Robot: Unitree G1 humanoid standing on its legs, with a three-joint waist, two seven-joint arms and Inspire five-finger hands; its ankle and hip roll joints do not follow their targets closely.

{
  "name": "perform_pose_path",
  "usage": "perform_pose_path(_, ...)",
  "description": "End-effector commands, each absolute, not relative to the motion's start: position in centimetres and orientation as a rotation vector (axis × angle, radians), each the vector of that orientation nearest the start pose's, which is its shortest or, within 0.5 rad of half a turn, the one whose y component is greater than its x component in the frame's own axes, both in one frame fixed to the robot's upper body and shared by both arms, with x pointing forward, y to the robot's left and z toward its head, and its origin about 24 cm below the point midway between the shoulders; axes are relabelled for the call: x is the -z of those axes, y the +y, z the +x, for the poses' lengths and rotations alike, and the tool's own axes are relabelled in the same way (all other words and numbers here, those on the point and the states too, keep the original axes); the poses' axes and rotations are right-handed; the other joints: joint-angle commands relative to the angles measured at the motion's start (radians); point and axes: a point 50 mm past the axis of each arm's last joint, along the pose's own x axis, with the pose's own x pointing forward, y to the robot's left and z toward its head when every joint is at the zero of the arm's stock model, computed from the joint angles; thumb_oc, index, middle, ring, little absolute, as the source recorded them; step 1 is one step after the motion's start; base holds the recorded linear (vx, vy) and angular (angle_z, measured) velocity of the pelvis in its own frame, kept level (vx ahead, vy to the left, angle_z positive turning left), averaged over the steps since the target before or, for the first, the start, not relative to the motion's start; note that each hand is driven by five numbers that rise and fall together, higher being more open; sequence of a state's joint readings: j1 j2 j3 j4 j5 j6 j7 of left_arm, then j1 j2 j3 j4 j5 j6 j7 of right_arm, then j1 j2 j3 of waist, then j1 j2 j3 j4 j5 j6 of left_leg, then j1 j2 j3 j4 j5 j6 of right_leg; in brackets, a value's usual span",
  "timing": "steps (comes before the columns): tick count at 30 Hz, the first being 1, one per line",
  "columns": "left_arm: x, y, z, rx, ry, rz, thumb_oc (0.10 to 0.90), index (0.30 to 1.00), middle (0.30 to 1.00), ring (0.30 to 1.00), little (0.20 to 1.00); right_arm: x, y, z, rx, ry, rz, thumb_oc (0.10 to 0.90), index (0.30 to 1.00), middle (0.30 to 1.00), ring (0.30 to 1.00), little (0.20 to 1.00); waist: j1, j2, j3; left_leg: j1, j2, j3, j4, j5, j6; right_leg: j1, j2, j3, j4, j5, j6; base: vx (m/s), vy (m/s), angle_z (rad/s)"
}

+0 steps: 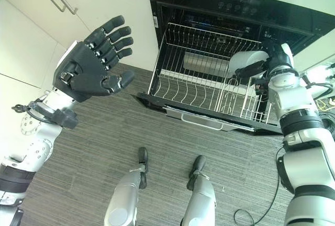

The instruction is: Place the dishes in the dishwasher.

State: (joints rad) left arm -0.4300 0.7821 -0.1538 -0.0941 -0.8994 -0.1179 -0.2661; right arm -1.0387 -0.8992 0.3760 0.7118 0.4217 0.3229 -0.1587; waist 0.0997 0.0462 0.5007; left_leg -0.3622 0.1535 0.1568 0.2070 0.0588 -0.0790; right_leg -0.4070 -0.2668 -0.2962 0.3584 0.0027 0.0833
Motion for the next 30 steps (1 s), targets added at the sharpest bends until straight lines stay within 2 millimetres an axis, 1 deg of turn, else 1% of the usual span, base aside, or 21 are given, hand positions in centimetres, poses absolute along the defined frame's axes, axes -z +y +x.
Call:
perform_pose_path(1, -26.4, 18.9, 26.6, 0.638, -0.782, -0.043, 0.8, 0.9, 0.9, 0.9, 0.9, -30.4, -30.8, 36.5, 0.507, -0.218, -0.593, 0.8, 0.9, 0.9, 0.9, 0.9, -0.003, -0.016, -0.066, 0.016, 0.027, -0.002, 0.093, -0.196, -0.009, 0.054, 0.008, 0.023, -0.058, -0.076, 0.065, -0.01, 0.014, -0.09)
perform_pose_path(3, -26.3, 19.1, 26.4, 0.633, -0.781, -0.046, 0.8, 0.9, 0.9, 0.9, 0.9, -30.4, -30.7, 36.0, 0.521, -0.239, -0.594, 0.8, 0.9, 0.9, 0.9, 0.9, -0.009, -0.016, -0.07, 0.019, 0.028, 0.001, 0.093, -0.199, -0.007, 0.055, 0.01, 0.028, -0.058, -0.079, 0.064, -0.01, 0.02, -0.07)
perform_pose_path(7, -26.2, 19.1, 26.4, 0.632, -0.782, -0.046, 0.8, 0.9, 0.9, 0.9, 0.9, -29.1, -30.3, 36.2, 0.464, -0.188, -0.561, 0.8, 0.9, 0.9, 0.9, 0.9, -0.012, -0.018, -0.071, 0.018, 0.029, 0.005, 0.093, -0.199, -0.008, 0.054, 0.009, 0.031, -0.058, -0.082, 0.064, -0.02, 0.008, -0.02)
perform_pose_path(9, -26.3, 19.1, 26.5, 0.63, -0.78, -0.046, 0.8, 0.9, 0.9, 0.9, 0.9, -28.2, -30.0, 36.4, 0.429, -0.182, -0.543, 0.8, 0.9, 0.9, 0.9, 0.9, -0.012, -0.02, -0.072, 0.021, 0.032, 0.008, 0.093, -0.2, -0.007, 0.057, 0.008, 0.027, -0.058, -0.082, 0.064, 0.0, 0.0, 0.0)
perform_pose_path(13, -26.4, 19.1, 26.4, 0.623, -0.787, -0.044, 0.8, 0.9, 0.9, 0.9, 0.9, -28.3, -29.5, 36.3, 0.41, -0.209, -0.507, 0.8, 0.9, 0.9, 0.9, 0.9, -0.016, -0.024, -0.073, 0.024, 0.035, 0.01, 0.093, -0.203, -0.009, 0.059, 0.01, 0.027, -0.058, -0.083, 0.063, 0.0, 0.0, 0.0)
perform_pose_path(17, -26.1, 19.4, 26.0, 0.603, -0.804, -0.048, 0.8, 0.9, 0.9, 0.9, 0.9, -27.8, -28.7, 35.6, 0.387, -0.263, -0.441, 0.8, 0.9, 0.9, 0.9, 0.9, -0.026, -0.03, -0.079, 0.03, 0.038, 0.016, 0.093, -0.207, -0.009, 0.063, 0.016, 0.032, -0.058, -0.088, 0.061, 0.0, 0.0, 0.0)
perform_pose_path(20, -25.7, 19.9, 25.5, 0.556, -0.827, -0.077, 0.8, 0.9, 0.9, 0.9, 0.9, -26.8, -27.1, 34.2, 0.347, -0.348, -0.373, 0.8, 0.9, 0.9, 0.9, 0.9, -0.044, -0.034, -0.094, 0.04, 0.043, 0.025, 0.093, -0.212, -0.008, 0.072, 0.018, 0.04, -0.058, -0.095, 0.059, 0.01, 0.045, 0.0)
perform_pose_path(23, -25.2, 20.3, 25.2, 0.505, -0.846, -0.097, 0.8, 0.9, 0.9, 0.9, 0.9, -25.3, -25.6, 33.0, 0.302, -0.398, -0.313, 0.8, 0.9, 0.9, 0.9, 0.9, -0.06, -0.037, -0.106, 0.053, 0.047, 0.032, 0.093, -0.217, -0.006, 0.081, 0.02, 0.048, -0.058, -0.099, 0.058, 0.01, 0.044, -0.08)
perform_pose_path(24, -25.0, 20.4, 25.1, 0.485, -0.853, -0.103, 0.8, 0.9, 0.9, 0.9, 0.9, -24.7, -25.3, 32.6, 0.296, -0.411, -0.293, 0.8, 0.9, 0.9, 0.9, 0.9, -0.064, -0.038, -0.11, 0.057, 0.047, 0.034, 0.093, -0.218, -0.006, 0.084, 0.021, 0.051, -0.058, -0.1, 0.057, 0.01, 0.061, -0.13)
perform_pose_path(25, -24.7, 20.6, 24.8, 0.444, -0.871, -0.118, 0.8, 0.9, 0.9, 0.9, 0.9, -23.6, -24.6, 31.9, 0.27, -0.426, -0.25, 0.8, 0.9, 0.9, 0.9, 0.9, -0.072, -0.04, -0.118, 0.064, 0.047, 0.038, 0.093, -0.221, -0.004, 0.09, 0.022, 0.055, -0.058, -0.103, 0.057, 0.02, 0.085, -0.09)
perform_pose_path(26, -24.1, 20.9, 24.6, 0.392, -0.882, -0.138, 0.8, 0.9, 0.9, 0.9, 0.9, -22.3, -23.8, 30.8, 0.238, -0.444, -0.178, 0.8, 0.9, 0.9, 0.9, 0.9, -0.079, -0.042, -0.133, 0.077, 0.045, 0.041, 0.093, -0.228, -0.002, 0.101, 0.023, 0.06, -0.058, -0.107, 0.057, 0.02, 0.081, -0.07)
perform_pose_path(27, -24.0, 20.9, 24.5, 0.385, -0.882, -0.144, 0.8, 0.9, 0.9, 0.9, 0.9, -22.2, -23.7, 30.6, 0.234, -0.445, -0.171, 0.8, 0.9, 0.9, 0.9, 0.9, -0.08, -0.043, -0.136, 0.079, 0.045, 0.041, 0.093, -0.229, -0.001, 0.103, 0.023, 0.061, -0.058, -0.108, 0.057, 0.03, 0.078, -0.08)
perform_pose_path(30, -23.0, 21.2, 24.2, 0.332, -0.864, -0.18, 0.8, 0.9, 0.9, 0.9, 0.9, -20.8, -23.4, 29.2, 0.209, -0.462, -0.137, 0.8, 0.9, 0.9, 0.9, 0.9, -0.087, -0.047, -0.161, 0.1, 0.044, 0.047, 0.093, -0.235, 0.001, 0.122, 0.024, 0.065, -0.058, -0.113, 0.06, 0.04, 0.078, -0.03)
